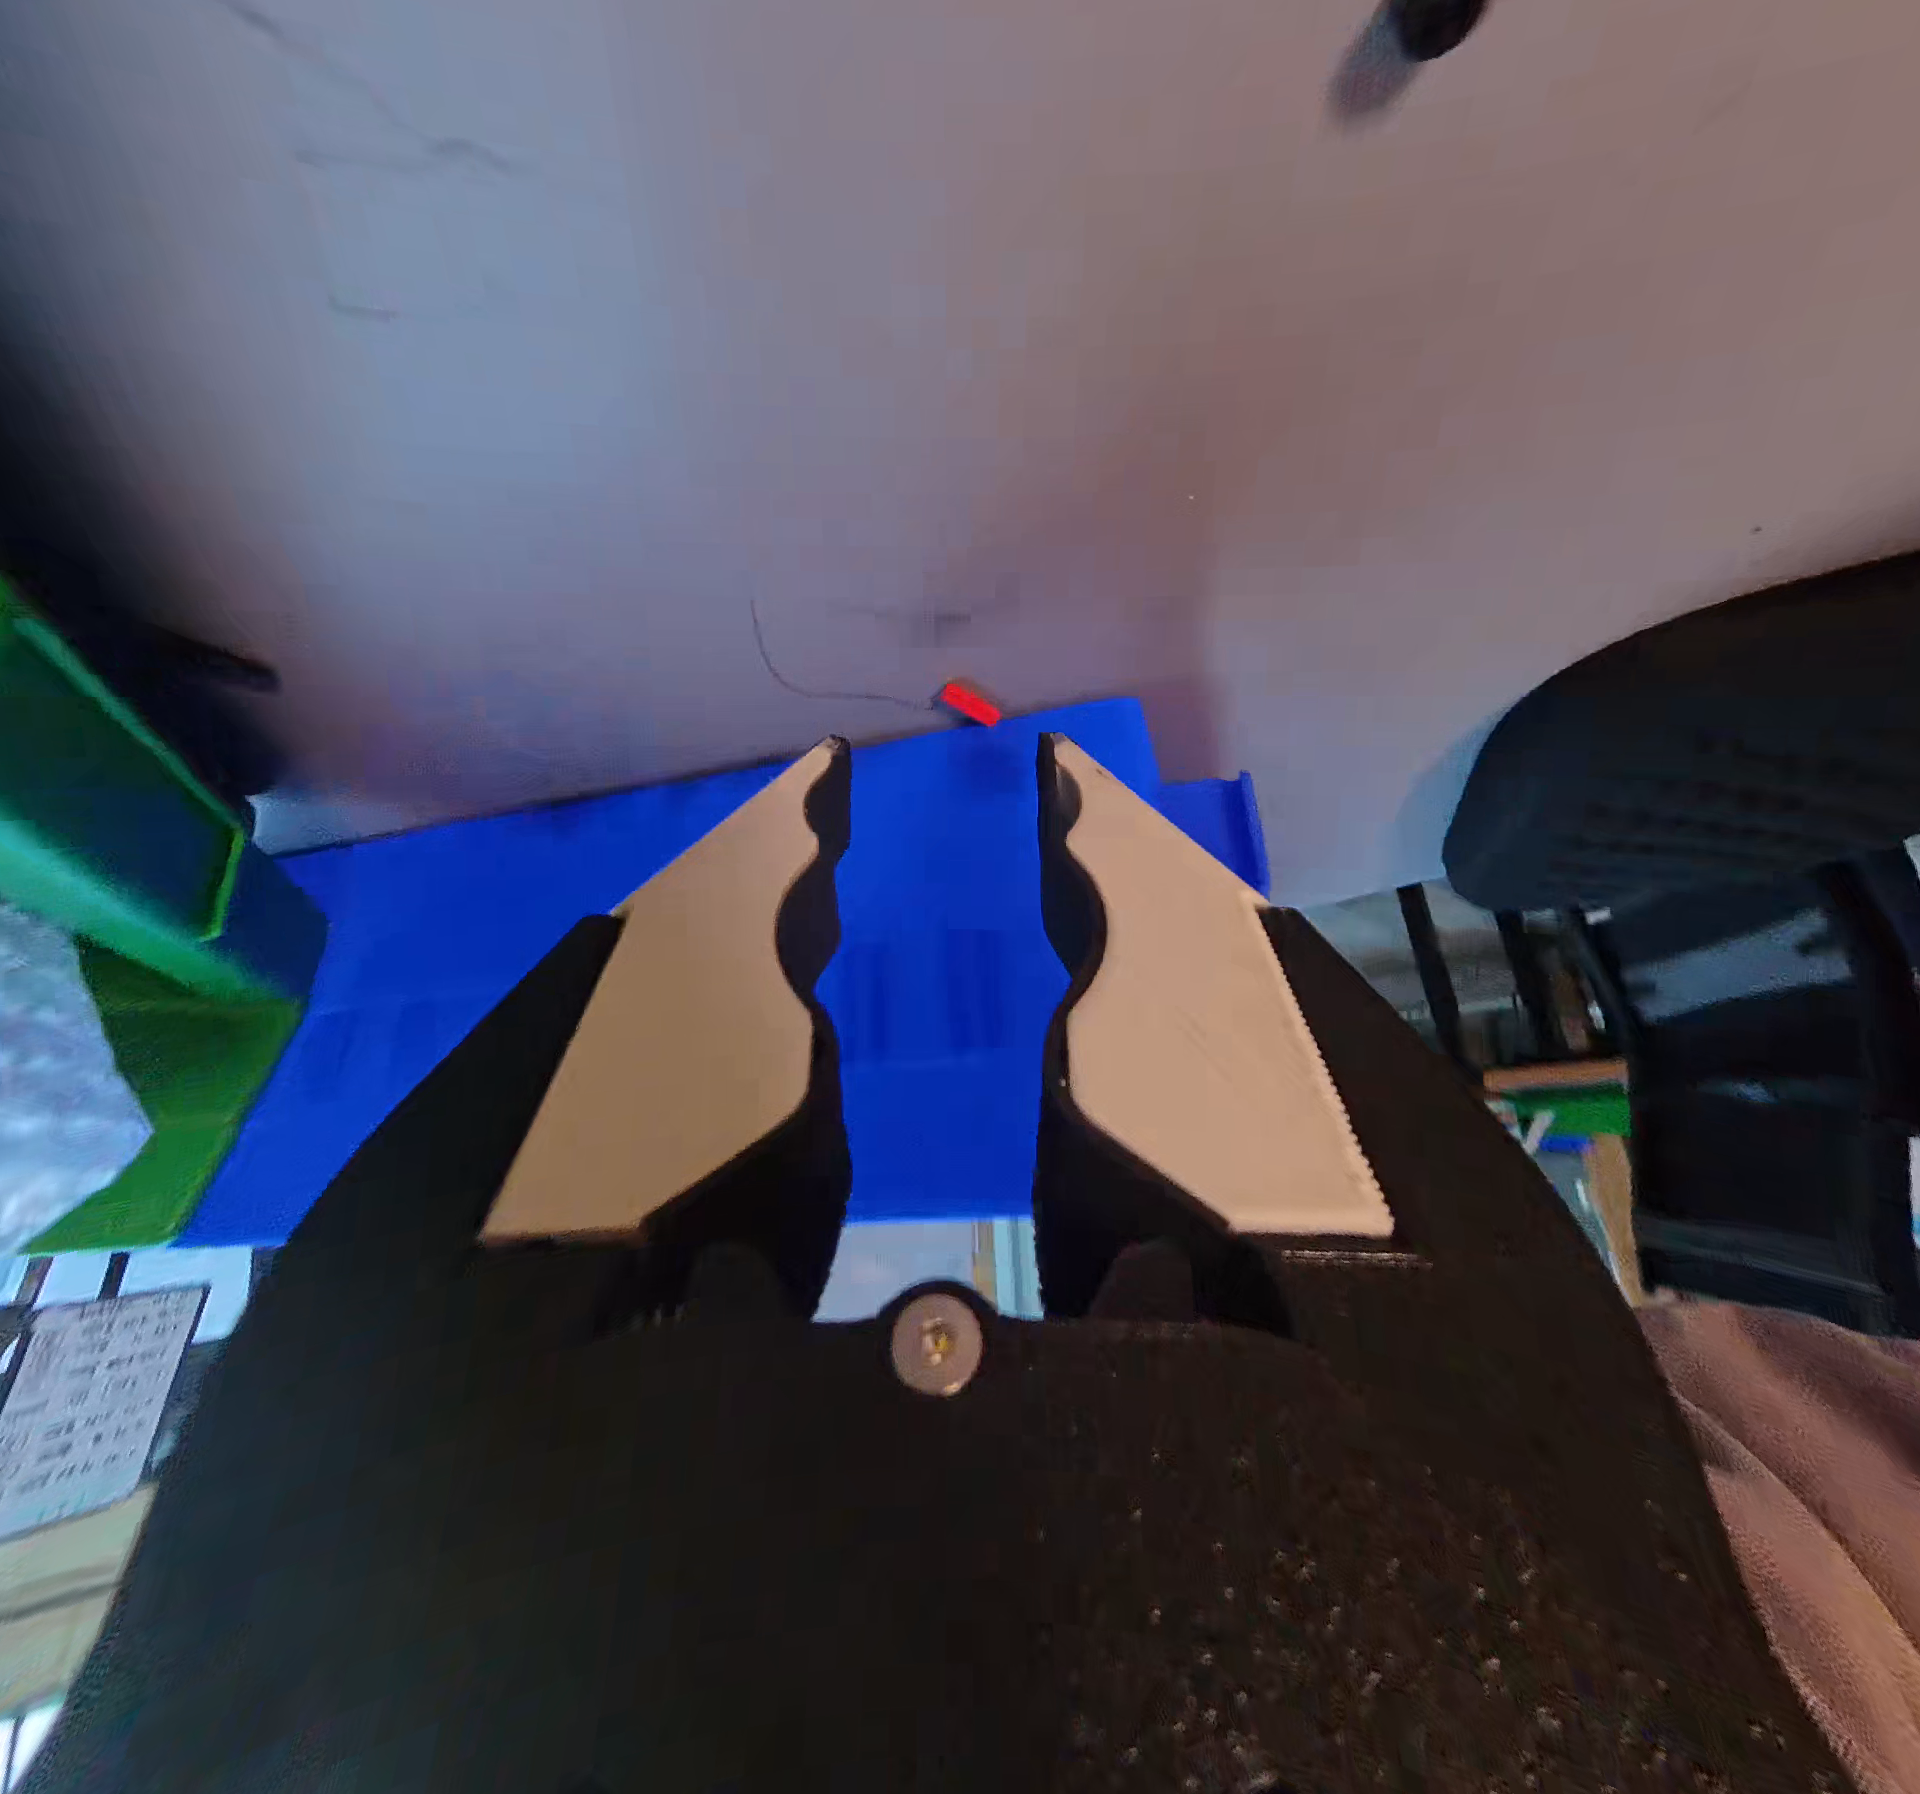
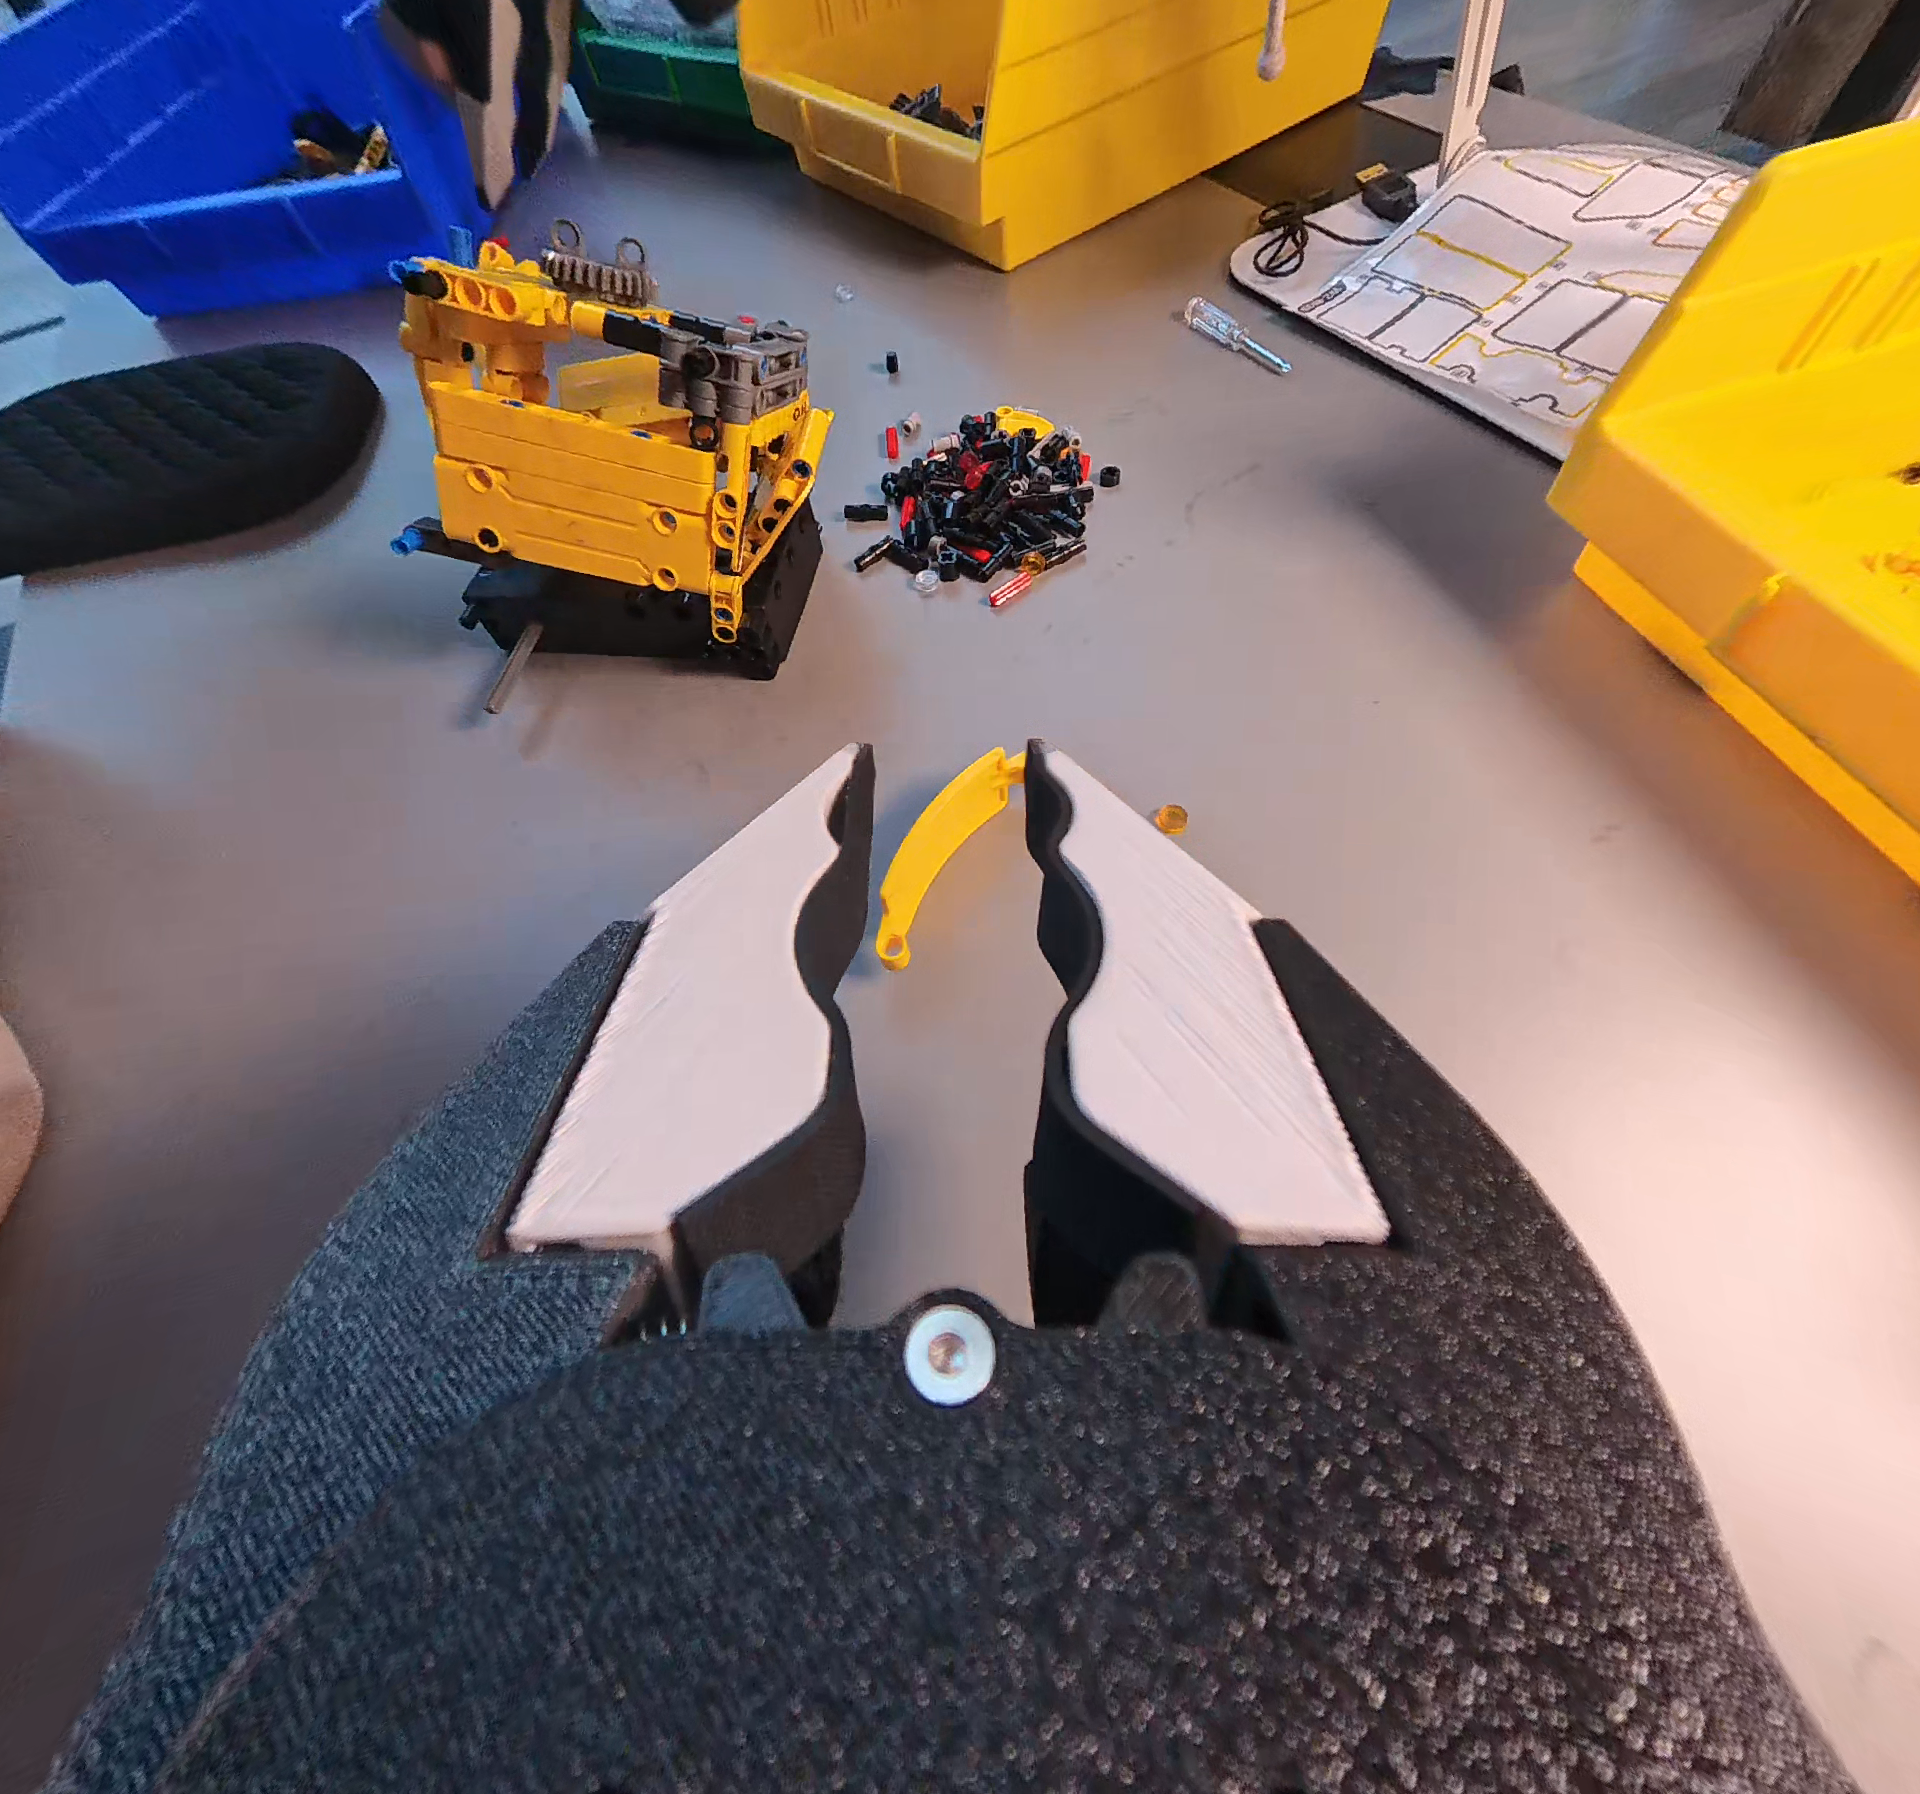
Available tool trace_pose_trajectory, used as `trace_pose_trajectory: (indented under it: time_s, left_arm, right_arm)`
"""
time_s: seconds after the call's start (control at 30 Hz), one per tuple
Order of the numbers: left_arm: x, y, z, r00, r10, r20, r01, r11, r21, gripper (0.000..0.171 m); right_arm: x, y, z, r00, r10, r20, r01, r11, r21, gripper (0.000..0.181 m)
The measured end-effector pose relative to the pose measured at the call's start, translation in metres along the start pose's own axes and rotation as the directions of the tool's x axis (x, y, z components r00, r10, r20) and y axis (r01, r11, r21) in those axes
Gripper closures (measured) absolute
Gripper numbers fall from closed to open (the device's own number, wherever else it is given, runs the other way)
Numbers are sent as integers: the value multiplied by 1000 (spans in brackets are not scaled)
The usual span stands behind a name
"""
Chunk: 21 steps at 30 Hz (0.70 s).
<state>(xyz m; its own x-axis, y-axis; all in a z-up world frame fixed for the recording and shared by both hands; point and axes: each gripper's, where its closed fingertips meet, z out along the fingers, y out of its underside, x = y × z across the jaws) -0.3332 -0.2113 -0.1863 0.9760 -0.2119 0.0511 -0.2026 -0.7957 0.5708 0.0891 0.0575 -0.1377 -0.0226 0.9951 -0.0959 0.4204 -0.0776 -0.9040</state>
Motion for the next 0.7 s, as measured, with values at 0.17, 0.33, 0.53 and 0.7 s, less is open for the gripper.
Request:
trace_pose_trajectory:
  time_s: [0.17, 0.33, 0.53, 0.7]
  left_arm:
    - [2, 6, 26, 1000, 19, -15, -21, 988, -156, 146]
    - [-7, 6, 28, 1000, 21, 16, -18, 984, -177, 163]
    - [-6, 7, 29, 995, 82, 66, -68, 981, -184, 170]
    - [2, -13, 15, 995, 74, 65, -74, 997, 3, 169]
  right_arm:
    - [7, -7, -8, 999, 35, 4, -35, 998, 46, 153]
    - [9, -7, -11, 999, 39, -5, -39, 998, 49, 153]
    - [9, -7, -12, 1000, 24, -15, -23, 999, 46, 153]
    - [7, -5, -11, 1000, 21, -11, -21, 999, 33, 154]
